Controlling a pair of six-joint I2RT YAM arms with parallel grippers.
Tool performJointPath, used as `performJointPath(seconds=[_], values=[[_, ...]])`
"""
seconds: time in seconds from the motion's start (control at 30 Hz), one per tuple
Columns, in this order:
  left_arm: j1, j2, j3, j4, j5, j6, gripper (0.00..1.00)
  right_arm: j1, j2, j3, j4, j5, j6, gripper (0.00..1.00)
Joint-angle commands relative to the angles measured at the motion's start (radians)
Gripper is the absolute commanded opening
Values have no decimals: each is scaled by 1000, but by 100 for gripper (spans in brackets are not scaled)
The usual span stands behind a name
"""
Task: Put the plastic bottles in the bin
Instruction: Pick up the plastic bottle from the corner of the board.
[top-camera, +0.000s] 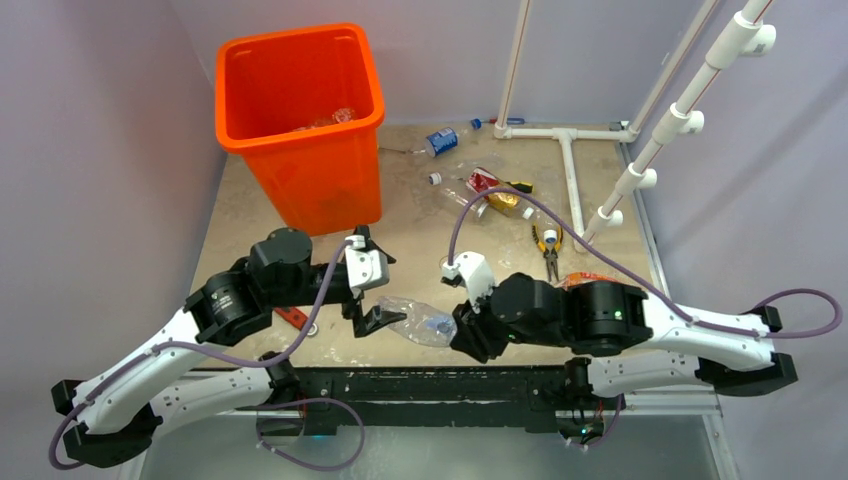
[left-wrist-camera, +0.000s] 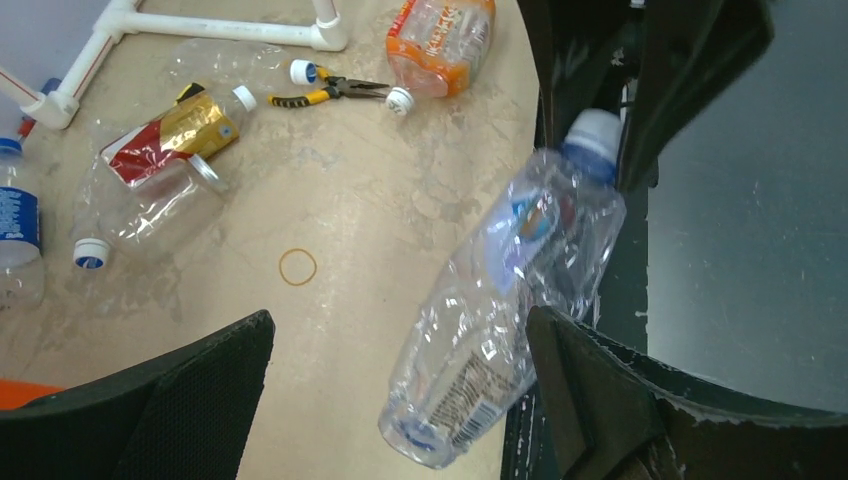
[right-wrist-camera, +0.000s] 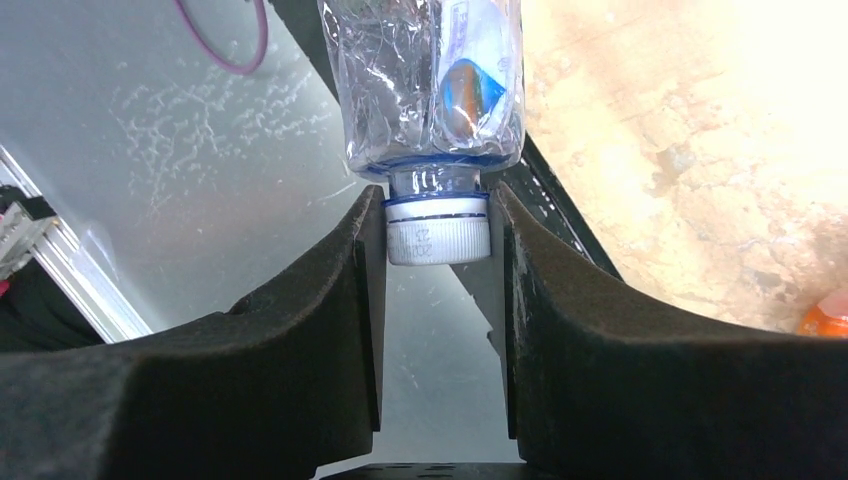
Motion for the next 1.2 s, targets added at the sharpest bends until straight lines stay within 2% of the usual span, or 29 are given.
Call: performJointPath(seconds=[0.0,0.33,0.57,0.73,0.87,1.0,1.17], values=[[-4,-21,-14,-48,53,78,97,6,-49,92,-57,24,-49,0],[-40,57,-42,-26,121,113,98,6,13,152,-78,25,-132,0],[-80,82,-74,-22,90,138,97,6,34,217,-99,39,-148,0],[-91,95,-83,-6,76,132,92,6,59,255,-95,17,-181,0],[-94,113,-76,13,88,110,82,6,69,270,-76,3,-210,0],[-95,115,-73,18,93,102,60,6,68,264,-57,-9,-219,0],[-95,107,-71,35,98,80,38,6,63,276,-45,6,-213,0]])
